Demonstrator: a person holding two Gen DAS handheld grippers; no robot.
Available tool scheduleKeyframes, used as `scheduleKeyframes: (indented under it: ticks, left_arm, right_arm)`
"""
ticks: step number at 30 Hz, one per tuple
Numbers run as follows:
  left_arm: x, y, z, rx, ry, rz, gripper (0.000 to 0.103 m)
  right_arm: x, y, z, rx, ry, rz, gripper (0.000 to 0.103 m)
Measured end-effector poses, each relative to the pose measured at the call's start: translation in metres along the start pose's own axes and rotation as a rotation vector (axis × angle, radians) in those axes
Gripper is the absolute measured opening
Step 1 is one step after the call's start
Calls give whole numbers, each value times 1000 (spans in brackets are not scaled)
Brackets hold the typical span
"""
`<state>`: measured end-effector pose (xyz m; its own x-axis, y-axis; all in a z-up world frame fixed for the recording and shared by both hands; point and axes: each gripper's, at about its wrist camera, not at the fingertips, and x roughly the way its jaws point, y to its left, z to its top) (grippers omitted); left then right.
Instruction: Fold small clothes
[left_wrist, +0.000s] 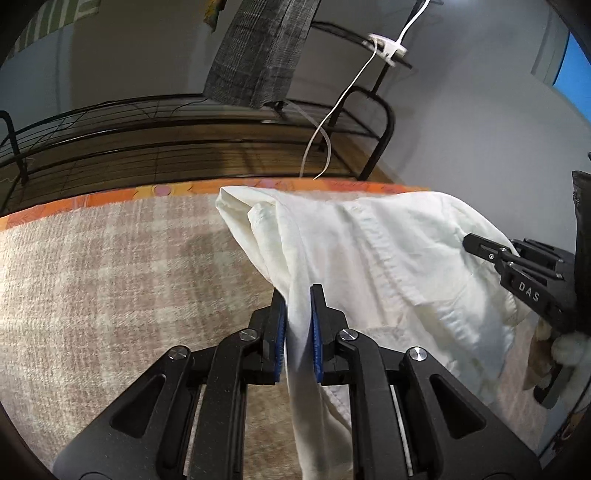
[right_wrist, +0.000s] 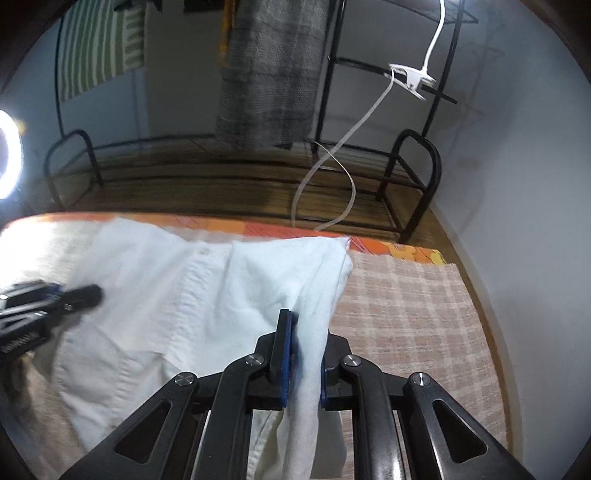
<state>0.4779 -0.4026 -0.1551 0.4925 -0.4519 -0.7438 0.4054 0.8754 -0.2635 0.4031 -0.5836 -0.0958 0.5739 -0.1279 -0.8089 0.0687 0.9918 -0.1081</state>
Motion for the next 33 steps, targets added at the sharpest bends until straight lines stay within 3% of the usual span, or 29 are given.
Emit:
scheduleKeyframes:
  ticks: [1,2,4,6,8,14,24,28,31,33]
  left_arm:
    - [2,3,-1,0,15,12,14]
    - [1,4,-1,-2,23,22,23]
    - [-3,7,-1,2,25,53,33]
    - [-12,8,-2,13,15,75,35]
    - [-24,7,-4,27,7,79,35]
    - [-75,-6,-12,77,-51,87,35]
    - [-193,-26,-40,133,-157,62,36]
    - [-239,-28,-61,153,-195,47,51]
    - [-266,-29,-77,172,-217,46,52]
    - [-281,-27,-86,177,-224,45,59]
  right_arm:
    - [6,-2,-1,4,27,-15,15]
    - [12,-5,-2,16,59,-24,27]
    - [18,-11,-5,37,88,-56,36]
    - [15,-14,-10,46,86,-79,39]
    - [7,-15,-13,57,78,-83,49]
    - [-39,-6,-14,69,10,-67,52]
    - [-163,28,-28,90,-130,-36,55]
    - [-208,37,-41,125,-177,-16,59]
    - [-237,51,-54,135,-203,-11,61]
    - [-253,60,-65,135,-217,-15,65]
